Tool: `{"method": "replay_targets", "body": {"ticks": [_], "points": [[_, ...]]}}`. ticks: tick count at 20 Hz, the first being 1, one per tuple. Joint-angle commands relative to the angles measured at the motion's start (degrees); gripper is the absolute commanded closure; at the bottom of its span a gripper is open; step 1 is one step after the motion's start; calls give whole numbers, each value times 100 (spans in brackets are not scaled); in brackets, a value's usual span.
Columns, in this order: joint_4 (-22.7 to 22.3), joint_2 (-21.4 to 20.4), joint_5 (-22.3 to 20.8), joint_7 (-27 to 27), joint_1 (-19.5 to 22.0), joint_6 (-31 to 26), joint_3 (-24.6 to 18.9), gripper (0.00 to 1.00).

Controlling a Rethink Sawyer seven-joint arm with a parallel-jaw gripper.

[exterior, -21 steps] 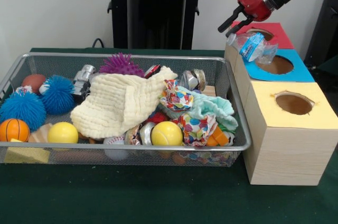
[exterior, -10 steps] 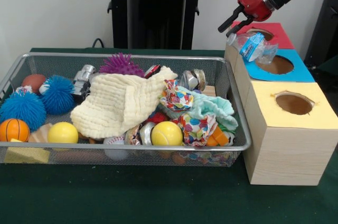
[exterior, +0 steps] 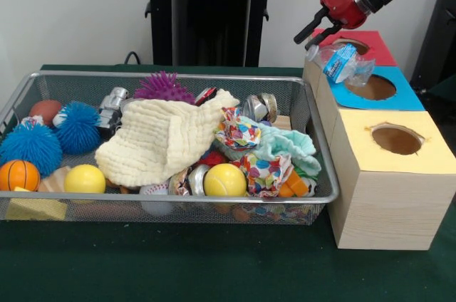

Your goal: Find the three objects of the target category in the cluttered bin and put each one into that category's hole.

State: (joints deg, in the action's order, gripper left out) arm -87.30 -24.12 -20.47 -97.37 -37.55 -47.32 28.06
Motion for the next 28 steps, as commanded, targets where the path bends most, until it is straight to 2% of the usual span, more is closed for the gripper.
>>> {"method": "replay_targets", "body": {"ticks": [1, 11, 28], "points": [[372, 197, 504, -1047, 199, -263, -710, 0], [608, 280, 559, -1095, 176, -317, -715, 0], [1266, 562, 505, -1283, 5, -986, -595, 0]]}}
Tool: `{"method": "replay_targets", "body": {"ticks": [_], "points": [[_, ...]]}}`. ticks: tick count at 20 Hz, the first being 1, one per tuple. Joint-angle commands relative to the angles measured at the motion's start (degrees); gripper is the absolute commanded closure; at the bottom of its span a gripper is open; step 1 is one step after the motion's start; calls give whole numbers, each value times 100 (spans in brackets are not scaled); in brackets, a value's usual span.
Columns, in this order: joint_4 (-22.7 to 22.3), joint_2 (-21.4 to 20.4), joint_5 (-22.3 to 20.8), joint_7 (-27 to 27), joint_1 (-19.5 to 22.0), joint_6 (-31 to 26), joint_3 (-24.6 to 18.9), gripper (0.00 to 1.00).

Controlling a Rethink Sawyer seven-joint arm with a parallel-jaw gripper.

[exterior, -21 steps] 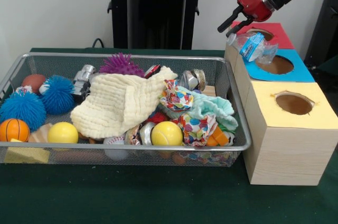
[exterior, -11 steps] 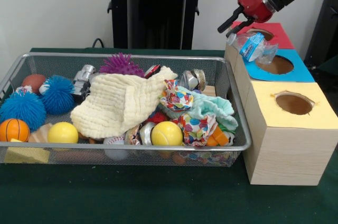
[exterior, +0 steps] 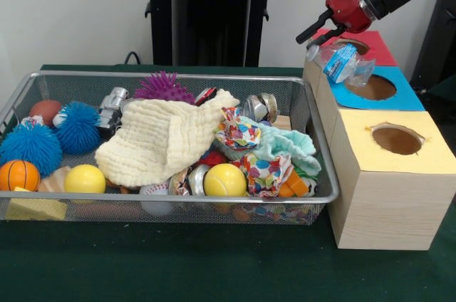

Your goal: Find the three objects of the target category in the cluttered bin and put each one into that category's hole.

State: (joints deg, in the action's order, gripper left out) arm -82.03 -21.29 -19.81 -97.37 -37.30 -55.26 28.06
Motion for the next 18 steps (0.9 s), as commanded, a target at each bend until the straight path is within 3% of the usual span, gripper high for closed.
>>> {"method": "replay_targets", "body": {"ticks": [1, 11, 18], "points": [[763, 287, 435, -1283, -20, -215, -596, 0], [944, 323, 431, -1343, -30, -408, -604, 0], [855, 163, 281, -1531, -107, 159, -430, 0]]}}
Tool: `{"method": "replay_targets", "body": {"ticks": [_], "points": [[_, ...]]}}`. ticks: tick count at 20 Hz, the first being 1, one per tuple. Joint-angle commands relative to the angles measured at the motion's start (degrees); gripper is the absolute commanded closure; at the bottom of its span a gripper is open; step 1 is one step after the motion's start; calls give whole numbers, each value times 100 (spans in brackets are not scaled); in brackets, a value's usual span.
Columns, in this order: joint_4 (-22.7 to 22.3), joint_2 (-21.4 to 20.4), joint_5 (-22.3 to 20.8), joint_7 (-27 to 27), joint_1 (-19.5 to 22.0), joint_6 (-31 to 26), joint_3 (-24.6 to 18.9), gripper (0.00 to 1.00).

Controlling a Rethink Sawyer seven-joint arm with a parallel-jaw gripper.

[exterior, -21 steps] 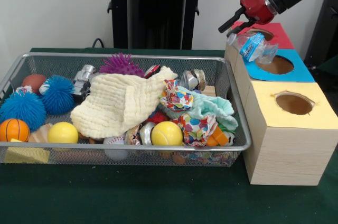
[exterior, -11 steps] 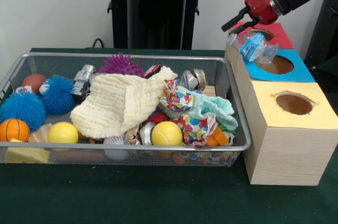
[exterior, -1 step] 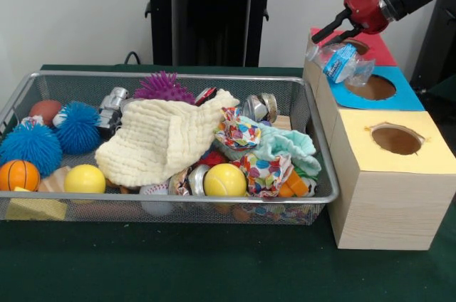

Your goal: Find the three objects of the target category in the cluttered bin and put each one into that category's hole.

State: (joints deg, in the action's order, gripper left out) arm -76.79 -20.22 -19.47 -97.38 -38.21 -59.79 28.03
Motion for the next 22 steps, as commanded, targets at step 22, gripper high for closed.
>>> {"method": "replay_targets", "body": {"ticks": [22], "points": [[167, -134, 149, -1505, -135, 1414, -22, 0]]}}
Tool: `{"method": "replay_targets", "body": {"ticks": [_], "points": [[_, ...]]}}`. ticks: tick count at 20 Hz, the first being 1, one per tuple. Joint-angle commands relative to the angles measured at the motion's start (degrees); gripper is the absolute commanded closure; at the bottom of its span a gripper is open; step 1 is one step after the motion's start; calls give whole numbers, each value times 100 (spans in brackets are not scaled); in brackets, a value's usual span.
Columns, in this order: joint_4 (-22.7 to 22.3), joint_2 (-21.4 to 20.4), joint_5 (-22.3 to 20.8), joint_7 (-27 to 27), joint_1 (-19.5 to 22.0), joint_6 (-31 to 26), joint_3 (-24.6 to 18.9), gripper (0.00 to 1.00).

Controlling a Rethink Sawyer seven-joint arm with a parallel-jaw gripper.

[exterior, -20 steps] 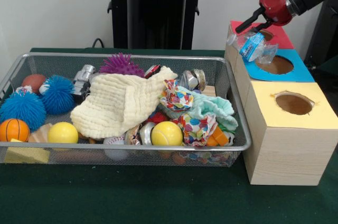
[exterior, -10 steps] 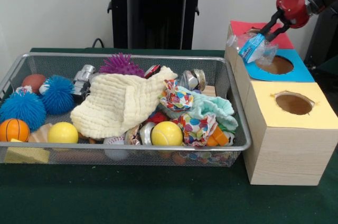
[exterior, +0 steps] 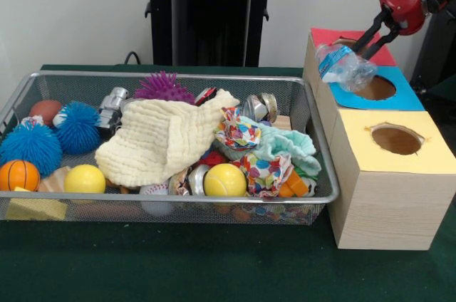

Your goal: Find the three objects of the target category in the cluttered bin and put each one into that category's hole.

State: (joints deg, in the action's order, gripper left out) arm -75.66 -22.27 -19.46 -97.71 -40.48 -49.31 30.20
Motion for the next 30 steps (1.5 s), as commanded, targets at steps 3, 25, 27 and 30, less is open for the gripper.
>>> {"method": "replay_targets", "body": {"ticks": [3, 25, 27, 30], "points": [[69, 116, 205, -1530, 75, 295, -242, 0], [8, 454, 1463, -2526, -127, -1268, -6, 0], [-134, 273, 1311, -2381, -121, -1201, 88, 0], [-326, -6, 1109, -2097, -22, -1040, 230, 0]]}}
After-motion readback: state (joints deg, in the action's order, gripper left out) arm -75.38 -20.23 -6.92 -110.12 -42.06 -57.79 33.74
